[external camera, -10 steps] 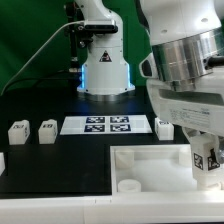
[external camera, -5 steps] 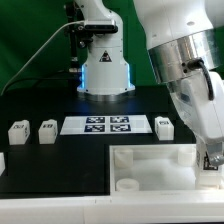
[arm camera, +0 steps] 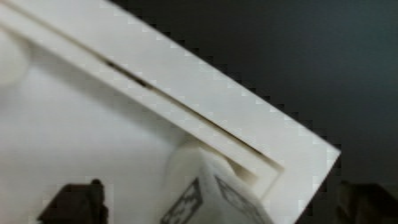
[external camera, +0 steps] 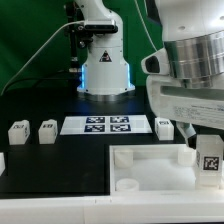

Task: Assemble one leg

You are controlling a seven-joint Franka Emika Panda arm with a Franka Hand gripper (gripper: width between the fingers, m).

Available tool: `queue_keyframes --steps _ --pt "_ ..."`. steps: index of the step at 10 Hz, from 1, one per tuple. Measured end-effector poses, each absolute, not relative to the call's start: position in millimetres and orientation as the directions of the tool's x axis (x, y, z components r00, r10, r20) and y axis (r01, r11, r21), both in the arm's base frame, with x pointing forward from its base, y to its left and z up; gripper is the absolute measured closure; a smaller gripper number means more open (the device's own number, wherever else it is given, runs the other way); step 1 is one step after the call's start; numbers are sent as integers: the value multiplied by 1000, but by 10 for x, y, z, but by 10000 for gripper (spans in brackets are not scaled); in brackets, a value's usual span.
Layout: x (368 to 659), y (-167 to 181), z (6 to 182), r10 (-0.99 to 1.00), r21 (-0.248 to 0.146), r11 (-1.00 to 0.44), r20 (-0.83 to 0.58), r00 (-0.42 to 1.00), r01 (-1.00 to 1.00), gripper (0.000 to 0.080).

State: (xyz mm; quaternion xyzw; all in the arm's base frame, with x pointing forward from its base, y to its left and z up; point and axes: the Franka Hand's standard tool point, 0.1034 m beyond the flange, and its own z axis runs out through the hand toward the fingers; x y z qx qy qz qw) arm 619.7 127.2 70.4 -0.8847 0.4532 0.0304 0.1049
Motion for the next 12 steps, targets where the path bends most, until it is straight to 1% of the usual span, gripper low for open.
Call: queue_keyframes --steps 1,3,4,5,6,7,9,10,11,12 --pt "6195 1254 696 -713 -176 -668 -126 690 -723 150" --pt "6196 1247 694 -598 -194 -772 -97 795 -605 150" --pt "6202 1238 697 -479 -198 -854 -63 875 -482 150" --pt "6231 1242 719 -386 -175 -907 -23 922 -384 150" --pt "6265 1224 729 -246 -155 -959 26 969 -239 150" --pt "6281 1217 724 -167 -142 -977 57 984 -157 150" --pt "6281 1220 724 -185 -146 -974 53 981 -176 159" --pt "6279 1233 724 -287 -156 -948 36 957 -278 159" --pt "6277 1246 725 -383 -165 -912 17 924 -375 335" --pt "6275 1251 724 -449 -169 -881 3 894 -442 335"
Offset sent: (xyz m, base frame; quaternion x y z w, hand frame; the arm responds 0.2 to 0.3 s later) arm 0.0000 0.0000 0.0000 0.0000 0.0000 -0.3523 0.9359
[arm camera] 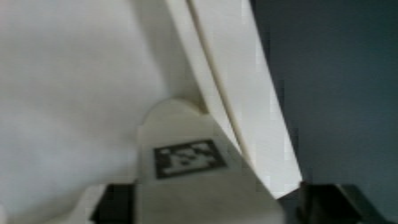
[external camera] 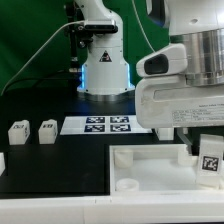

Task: Assemble one leg

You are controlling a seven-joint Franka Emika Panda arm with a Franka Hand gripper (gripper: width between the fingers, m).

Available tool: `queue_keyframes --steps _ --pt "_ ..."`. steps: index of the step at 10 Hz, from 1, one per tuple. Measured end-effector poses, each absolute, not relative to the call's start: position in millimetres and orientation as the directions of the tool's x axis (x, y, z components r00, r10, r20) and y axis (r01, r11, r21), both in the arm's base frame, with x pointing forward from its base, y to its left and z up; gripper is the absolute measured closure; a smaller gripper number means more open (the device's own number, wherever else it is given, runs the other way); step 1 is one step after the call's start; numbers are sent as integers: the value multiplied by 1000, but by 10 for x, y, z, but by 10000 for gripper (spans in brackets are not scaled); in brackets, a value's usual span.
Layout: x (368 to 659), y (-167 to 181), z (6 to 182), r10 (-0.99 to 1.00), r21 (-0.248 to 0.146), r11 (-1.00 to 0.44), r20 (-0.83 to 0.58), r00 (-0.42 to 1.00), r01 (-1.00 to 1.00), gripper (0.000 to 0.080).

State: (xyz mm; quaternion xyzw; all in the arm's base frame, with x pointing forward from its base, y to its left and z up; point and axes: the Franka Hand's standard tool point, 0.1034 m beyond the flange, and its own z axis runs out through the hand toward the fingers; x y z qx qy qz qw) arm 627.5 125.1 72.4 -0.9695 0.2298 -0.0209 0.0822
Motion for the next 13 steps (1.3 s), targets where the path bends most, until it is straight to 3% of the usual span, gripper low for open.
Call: queue_keyframes --steps 1,3,6,8,11,12,13 --pt "6256 1217 701 -555 -163 -819 -23 832 -551 494" --pt "6256 1220 698 -684 -164 -712 -56 727 -683 498" --pt "6264 1223 683 -928 -153 -303 -176 327 -941 501" --pt "6246 1191 686 -963 -194 -121 -216 163 -974 502" --pt "6239 1202 685 -943 -207 -230 -194 270 -951 502" --pt "6222 1210 680 -900 -214 -368 -163 405 -905 443" --pt "6223 1195 683 -828 -219 -518 -117 549 -827 443"
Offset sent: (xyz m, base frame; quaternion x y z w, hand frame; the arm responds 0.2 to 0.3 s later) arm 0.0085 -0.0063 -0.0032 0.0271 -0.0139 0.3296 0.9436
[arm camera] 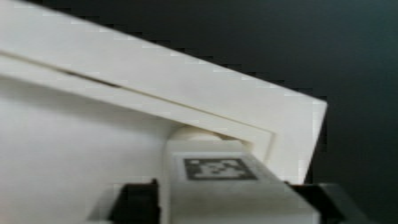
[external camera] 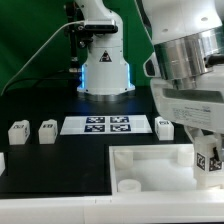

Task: Assemble one leg

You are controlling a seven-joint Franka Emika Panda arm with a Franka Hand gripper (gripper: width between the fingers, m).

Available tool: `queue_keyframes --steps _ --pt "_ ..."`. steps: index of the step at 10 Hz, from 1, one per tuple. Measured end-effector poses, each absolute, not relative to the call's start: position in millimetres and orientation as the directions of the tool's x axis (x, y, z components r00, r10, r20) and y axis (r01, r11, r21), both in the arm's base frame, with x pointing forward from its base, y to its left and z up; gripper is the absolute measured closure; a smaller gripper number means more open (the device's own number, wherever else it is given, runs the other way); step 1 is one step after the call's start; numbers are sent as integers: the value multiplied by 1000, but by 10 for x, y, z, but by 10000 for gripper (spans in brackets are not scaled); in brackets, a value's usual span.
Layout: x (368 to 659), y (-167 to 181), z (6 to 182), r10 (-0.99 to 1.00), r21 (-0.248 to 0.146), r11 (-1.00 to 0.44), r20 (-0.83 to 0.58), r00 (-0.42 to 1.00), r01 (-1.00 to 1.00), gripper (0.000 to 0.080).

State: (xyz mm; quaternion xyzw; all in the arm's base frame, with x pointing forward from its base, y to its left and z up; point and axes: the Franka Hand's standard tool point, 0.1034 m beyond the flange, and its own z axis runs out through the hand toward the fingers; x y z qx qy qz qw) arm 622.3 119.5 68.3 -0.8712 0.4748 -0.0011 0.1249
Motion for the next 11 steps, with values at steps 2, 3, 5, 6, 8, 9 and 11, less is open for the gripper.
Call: queue_keyframes --steps 2,3,5,6,8,9,11 --pt "6224 1214 685 -682 -216 -708 -41 731 -673 238" --pt "6226 1195 682 -616 -218 -765 -22 787 -605 169" --pt "6227 1186 681 -490 -218 -852 13 872 -476 154" --pt "6224 1186 673 -378 -202 -910 43 925 -362 151" --pt "6224 1210 647 -103 -132 -987 107 989 -88 151" --pt "6242 1184 644 23 -114 -993 135 991 38 151" --pt "6241 1184 643 -5 -120 -993 132 991 11 265"
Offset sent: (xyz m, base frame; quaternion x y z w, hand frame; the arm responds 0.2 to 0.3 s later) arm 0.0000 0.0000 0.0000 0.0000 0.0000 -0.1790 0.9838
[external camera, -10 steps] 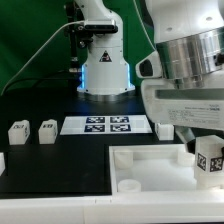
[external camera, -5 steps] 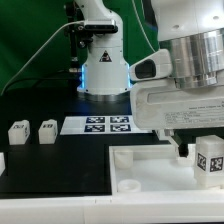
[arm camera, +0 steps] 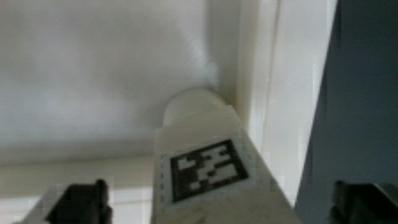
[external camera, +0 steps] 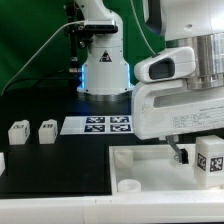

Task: Assemble one leg

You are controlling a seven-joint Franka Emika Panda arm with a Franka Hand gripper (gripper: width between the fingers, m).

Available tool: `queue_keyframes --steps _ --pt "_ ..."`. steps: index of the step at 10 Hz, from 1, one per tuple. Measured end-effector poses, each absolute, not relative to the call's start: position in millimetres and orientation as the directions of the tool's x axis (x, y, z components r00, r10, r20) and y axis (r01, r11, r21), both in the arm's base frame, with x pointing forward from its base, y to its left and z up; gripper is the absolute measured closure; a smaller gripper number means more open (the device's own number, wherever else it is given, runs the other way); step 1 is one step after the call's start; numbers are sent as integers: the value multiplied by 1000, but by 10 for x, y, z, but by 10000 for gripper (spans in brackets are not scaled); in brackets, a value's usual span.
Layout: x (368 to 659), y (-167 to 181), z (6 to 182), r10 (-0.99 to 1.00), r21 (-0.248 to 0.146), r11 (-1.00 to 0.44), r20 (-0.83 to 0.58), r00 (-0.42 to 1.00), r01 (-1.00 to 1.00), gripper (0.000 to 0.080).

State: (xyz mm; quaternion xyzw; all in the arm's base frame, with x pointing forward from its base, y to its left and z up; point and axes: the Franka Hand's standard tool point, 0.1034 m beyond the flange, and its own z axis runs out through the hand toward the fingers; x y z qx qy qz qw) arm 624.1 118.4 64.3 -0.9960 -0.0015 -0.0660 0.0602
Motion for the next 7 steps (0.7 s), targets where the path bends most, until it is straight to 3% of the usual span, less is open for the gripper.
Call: queue_keyframes --steps 1,2,3,6,7 --pt "6239 1196 643 -89 -137 -988 120 989 -72 414" --pt "6236 1210 643 -205 -155 -970 102 973 -188 414" --pt "6236 1185 636 -293 -164 -947 87 952 -276 505" --pt "6238 1177 636 -520 -189 -842 39 853 -505 505" --pt "6251 1169 636 -675 -208 -721 -1 738 -660 505"
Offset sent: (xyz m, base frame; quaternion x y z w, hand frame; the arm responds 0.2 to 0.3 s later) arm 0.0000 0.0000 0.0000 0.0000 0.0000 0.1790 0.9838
